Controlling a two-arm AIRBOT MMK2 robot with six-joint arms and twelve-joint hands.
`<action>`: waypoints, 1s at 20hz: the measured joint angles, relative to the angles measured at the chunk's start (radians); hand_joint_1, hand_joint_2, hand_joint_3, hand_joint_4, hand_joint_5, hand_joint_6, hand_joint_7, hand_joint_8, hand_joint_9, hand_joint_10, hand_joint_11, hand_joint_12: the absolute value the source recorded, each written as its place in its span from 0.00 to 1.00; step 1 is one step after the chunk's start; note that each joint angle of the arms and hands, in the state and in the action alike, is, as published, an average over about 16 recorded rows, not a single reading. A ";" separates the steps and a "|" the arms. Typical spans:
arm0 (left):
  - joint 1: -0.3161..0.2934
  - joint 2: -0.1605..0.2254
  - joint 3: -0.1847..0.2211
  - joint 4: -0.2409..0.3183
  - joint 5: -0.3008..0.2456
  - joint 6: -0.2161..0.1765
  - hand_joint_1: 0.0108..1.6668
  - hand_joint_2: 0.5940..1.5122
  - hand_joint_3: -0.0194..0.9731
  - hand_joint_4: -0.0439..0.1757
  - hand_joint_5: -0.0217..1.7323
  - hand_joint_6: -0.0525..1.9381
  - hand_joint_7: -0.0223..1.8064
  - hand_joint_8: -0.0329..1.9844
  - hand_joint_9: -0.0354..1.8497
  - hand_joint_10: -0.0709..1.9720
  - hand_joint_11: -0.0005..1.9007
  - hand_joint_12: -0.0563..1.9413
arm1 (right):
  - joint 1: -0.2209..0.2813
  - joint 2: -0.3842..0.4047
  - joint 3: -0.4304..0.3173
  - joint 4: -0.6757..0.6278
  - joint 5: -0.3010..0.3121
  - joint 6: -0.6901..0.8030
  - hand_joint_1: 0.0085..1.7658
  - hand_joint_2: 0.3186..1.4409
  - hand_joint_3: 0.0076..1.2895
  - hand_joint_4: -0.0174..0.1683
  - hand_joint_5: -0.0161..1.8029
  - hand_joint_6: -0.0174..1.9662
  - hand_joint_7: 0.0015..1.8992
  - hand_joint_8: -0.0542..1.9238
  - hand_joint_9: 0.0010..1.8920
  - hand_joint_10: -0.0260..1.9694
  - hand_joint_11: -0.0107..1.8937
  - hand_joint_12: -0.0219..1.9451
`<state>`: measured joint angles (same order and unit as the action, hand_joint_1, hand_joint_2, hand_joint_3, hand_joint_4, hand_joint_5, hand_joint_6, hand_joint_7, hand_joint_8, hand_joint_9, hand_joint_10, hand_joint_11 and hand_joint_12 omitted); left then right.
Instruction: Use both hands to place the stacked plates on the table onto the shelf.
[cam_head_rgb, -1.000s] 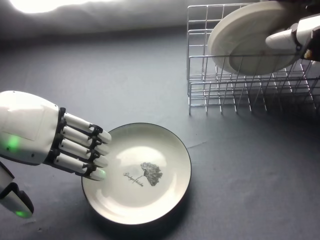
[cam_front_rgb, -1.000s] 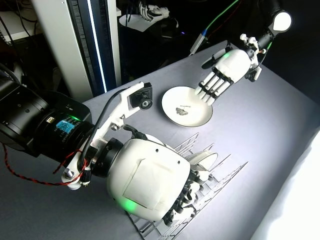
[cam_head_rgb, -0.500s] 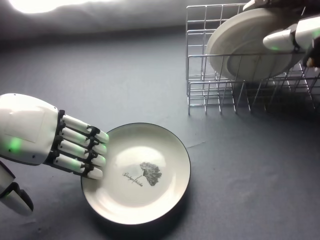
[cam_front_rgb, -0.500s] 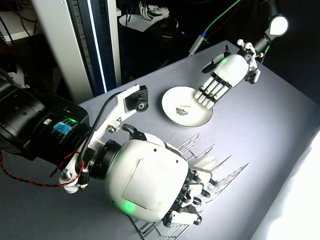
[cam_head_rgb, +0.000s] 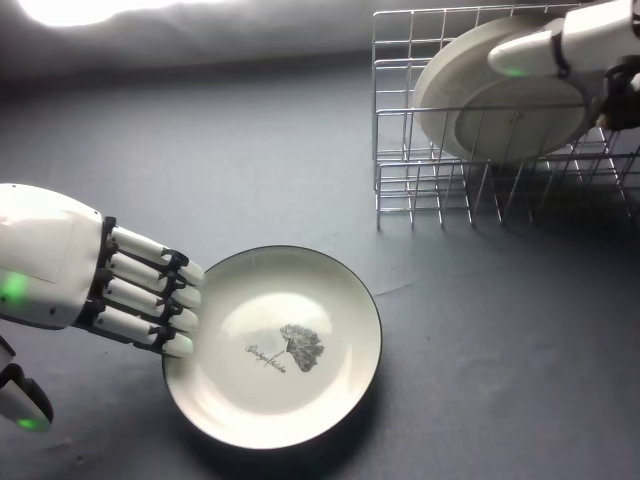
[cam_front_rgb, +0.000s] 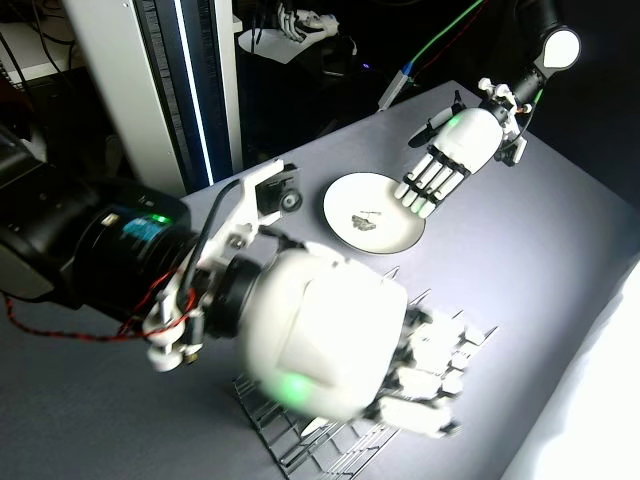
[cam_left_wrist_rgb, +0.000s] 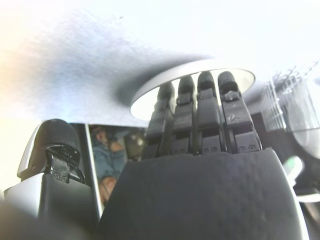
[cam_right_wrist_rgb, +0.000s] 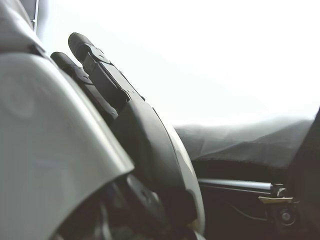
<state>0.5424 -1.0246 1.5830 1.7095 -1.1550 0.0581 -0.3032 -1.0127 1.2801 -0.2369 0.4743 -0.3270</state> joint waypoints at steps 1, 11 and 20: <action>0.001 0.003 -0.002 0.000 -0.001 0.000 0.00 0.62 0.04 0.19 0.08 0.04 0.08 0.02 0.08 0.04 0.01 0.11 | 0.009 -0.002 -0.004 -0.044 0.008 -0.002 0.56 0.62 0.00 0.09 0.22 0.01 0.24 0.03 0.23 0.01 0.06 0.52; 0.052 0.016 -0.029 -0.022 -0.001 0.017 0.00 0.63 0.04 0.18 0.07 0.02 0.08 0.02 0.07 0.04 0.01 0.11 | 0.047 -0.014 -0.057 -0.572 0.129 -0.021 0.52 0.59 0.00 0.11 0.11 0.01 0.12 0.04 0.12 0.01 0.01 0.37; 0.139 0.012 -0.057 -0.072 0.036 0.053 0.00 0.64 0.04 0.17 0.05 0.02 0.06 0.01 0.07 0.03 0.02 0.08 | 0.029 -0.019 -0.076 -0.876 0.222 -0.048 0.52 0.59 0.01 0.11 0.11 0.01 0.11 0.04 0.11 0.01 0.02 0.36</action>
<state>0.6817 -1.0130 1.5256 1.6374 -1.1191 0.1111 -0.2745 -1.0315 1.2042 -1.1125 0.6965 -0.3746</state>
